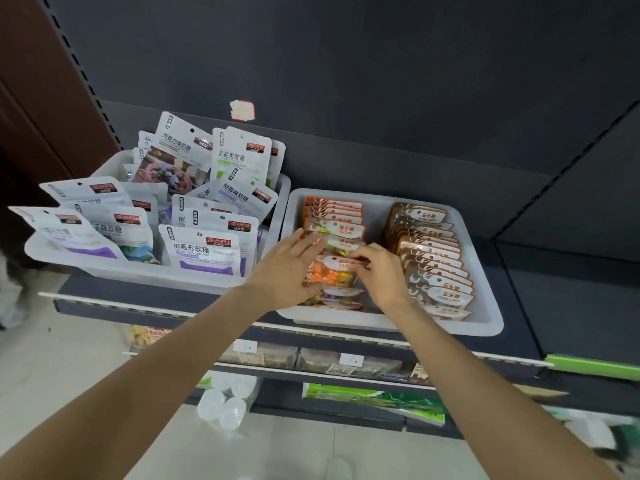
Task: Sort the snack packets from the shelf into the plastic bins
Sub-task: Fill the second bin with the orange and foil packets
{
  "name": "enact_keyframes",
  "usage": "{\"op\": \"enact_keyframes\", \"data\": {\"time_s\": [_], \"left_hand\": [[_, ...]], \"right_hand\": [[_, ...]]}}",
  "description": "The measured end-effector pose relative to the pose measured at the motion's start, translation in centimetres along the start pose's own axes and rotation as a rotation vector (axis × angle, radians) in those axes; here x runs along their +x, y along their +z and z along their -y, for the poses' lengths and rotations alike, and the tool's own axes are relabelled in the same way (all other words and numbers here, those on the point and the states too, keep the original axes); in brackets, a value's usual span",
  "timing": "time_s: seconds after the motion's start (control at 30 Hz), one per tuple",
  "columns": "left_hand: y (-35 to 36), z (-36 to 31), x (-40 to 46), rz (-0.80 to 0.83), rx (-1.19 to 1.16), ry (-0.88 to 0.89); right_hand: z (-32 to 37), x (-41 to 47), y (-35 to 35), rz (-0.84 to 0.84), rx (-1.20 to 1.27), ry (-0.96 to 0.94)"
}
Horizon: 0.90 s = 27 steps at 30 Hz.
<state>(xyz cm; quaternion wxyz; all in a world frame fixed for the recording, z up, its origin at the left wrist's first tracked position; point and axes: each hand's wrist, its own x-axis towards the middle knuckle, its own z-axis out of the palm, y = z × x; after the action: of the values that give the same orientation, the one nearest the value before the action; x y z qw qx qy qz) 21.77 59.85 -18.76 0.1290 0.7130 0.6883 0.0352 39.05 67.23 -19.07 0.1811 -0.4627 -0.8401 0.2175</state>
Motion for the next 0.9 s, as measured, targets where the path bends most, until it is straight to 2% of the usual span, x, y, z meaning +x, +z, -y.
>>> {"op": "enact_keyframes", "data": {"time_s": [0.07,0.2,0.33,0.53,0.7,0.77,0.83,0.9], "left_hand": [[0.2,0.4,0.3,0.097,0.013,-0.007],[0.2,0.2,1.4,0.04,-0.045,-0.038],[0.8,0.1,1.8,0.069,0.028,-0.056],[0.5,0.1,3.2,0.083,-0.054,-0.095],[0.6,0.0,0.5,-0.049,-0.263,0.002],[0.8,0.1,-0.1,-0.038,-0.192,-0.004],[1.0,-0.1,-0.2,0.01,-0.072,-0.038],[0.8,-0.4,-0.5,0.018,-0.072,-0.066]], "right_hand": [[-0.1,0.2,-0.3,0.146,0.1,0.118],[0.3,0.7,-1.3,0.128,0.336,0.292],[1.0,1.1,0.0,0.279,0.641,0.408],[0.8,2.0,0.2,0.382,0.557,0.399],[0.2,-0.9,-1.7,0.21,0.257,0.317],[0.6,-2.1,-2.0,0.19,0.279,0.366],[2.1,-2.5,-1.2,0.249,0.408,0.381],[3.1,-2.2,-0.1,0.27,0.442,0.369]]}}
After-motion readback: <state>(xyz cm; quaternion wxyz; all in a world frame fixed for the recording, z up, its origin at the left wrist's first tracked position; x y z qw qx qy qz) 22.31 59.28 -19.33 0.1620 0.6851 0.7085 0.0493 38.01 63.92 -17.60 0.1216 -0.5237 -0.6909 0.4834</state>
